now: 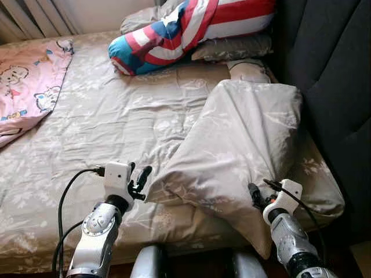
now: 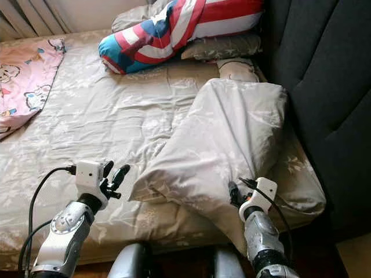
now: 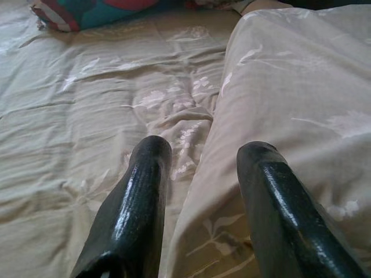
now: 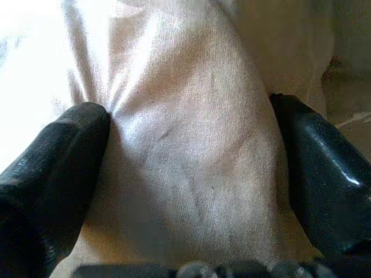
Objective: Clean up the room
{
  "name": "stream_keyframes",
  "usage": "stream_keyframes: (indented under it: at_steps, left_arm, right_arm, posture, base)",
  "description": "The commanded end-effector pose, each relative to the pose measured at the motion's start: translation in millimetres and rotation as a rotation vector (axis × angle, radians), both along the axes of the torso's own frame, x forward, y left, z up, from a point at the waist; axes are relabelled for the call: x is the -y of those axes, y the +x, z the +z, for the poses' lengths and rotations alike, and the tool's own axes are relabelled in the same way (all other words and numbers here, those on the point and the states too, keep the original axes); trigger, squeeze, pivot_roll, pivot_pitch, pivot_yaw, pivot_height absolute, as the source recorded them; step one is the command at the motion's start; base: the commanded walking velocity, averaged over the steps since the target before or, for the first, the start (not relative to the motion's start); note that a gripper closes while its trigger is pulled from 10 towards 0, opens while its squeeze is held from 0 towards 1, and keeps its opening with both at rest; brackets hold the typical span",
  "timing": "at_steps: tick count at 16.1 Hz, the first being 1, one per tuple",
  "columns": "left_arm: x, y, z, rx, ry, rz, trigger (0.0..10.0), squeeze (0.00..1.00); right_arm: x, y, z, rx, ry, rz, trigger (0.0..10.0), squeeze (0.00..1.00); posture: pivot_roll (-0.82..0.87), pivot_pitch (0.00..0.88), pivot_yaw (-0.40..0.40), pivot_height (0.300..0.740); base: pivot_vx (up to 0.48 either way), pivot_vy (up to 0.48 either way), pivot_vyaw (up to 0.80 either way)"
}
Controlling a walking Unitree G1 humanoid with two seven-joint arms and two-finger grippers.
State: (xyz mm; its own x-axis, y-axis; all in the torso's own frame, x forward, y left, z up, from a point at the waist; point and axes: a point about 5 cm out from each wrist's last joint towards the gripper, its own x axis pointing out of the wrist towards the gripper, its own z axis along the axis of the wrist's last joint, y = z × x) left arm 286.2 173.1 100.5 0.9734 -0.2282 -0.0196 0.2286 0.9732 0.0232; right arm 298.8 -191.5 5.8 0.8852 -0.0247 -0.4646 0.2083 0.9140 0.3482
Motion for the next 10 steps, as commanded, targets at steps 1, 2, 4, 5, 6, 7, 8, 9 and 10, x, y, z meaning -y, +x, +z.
stream_keyframes:
  at_steps: [1, 2, 4, 5, 6, 7, 8, 9, 10]
  left_arm:
    - [-2.9, -3.2, 2, 0.002, 0.014, -0.001, 10.0, 0.00]
    - [-4.2, -6.5, 3, 0.002, 0.020, -0.002, 10.0, 0.00]
    - [-8.2, -13.0, 5, 0.000, 0.029, 0.003, 10.0, 0.00]
    - [-9.9, -15.6, 7, 0.000, 0.034, 0.005, 10.0, 0.00]
    - [-10.7, -16.1, 7, -0.001, 0.036, 0.007, 10.0, 0.00]
    - [-13.6, -18.5, 9, -0.002, 0.045, 0.013, 10.0, 0.00]
    - [-15.0, -20.1, 12, -0.001, 0.047, 0.018, 10.0, 0.00]
    - [-15.4, -21.8, 14, 0.000, 0.048, 0.020, 10.0, 0.00]
    - [-15.1, -22.5, 15, 0.000, 0.047, 0.021, 10.0, 0.00]
  right_arm:
    - [-16.8, -13.7, -19, -0.114, 0.051, 0.066, 10.0, 0.00]
    - [-22.7, -15.5, -23, -0.150, 0.077, 0.087, 10.0, 0.00]
    - [-28.7, -16.8, -26, -0.184, 0.060, 0.131, 10.0, 0.00]
    - [-29.2, -16.6, -26, -0.186, 0.058, 0.131, 10.0, 0.00]
    - [-29.0, -16.4, -26, -0.192, 0.054, 0.131, 10.0, 0.00]
    - [-27.8, -15.8, -26, -0.208, 0.043, 0.126, 10.0, 0.00]
    - [-26.3, -15.0, -26, -0.213, 0.037, 0.119, 10.0, 0.00]
    - [-24.8, -14.2, -25, -0.211, 0.030, 0.111, 4.8, 0.00]
    - [-24.4, -12.3, -23, -0.195, 0.044, 0.103, 0.0, 0.00]
  posture:
    - [-0.01, 0.162, 0.078, 0.645]
    - [0.01, 0.184, 0.081, 0.645]
    - [0.03, 0.216, 0.088, 0.645]
    - [0.04, 0.228, 0.089, 0.645]
    - [0.05, 0.231, 0.090, 0.645]
    - [0.07, 0.255, 0.095, 0.645]
    - [0.07, 0.267, 0.097, 0.645]
    - [0.08, 0.275, 0.099, 0.645]
    - [0.08, 0.283, 0.100, 0.645]
  base:
    - [0.000, 0.000, 0.00]
    - [0.000, 0.000, 0.00]
    - [0.000, 0.000, 0.00]
    - [0.000, 0.000, 0.00]
    - [0.000, 0.000, 0.00]
    - [0.000, 0.000, 0.00]
    - [0.000, 0.000, 0.00]
    - [0.000, 0.000, 0.00]
    - [0.000, 0.000, 0.00]
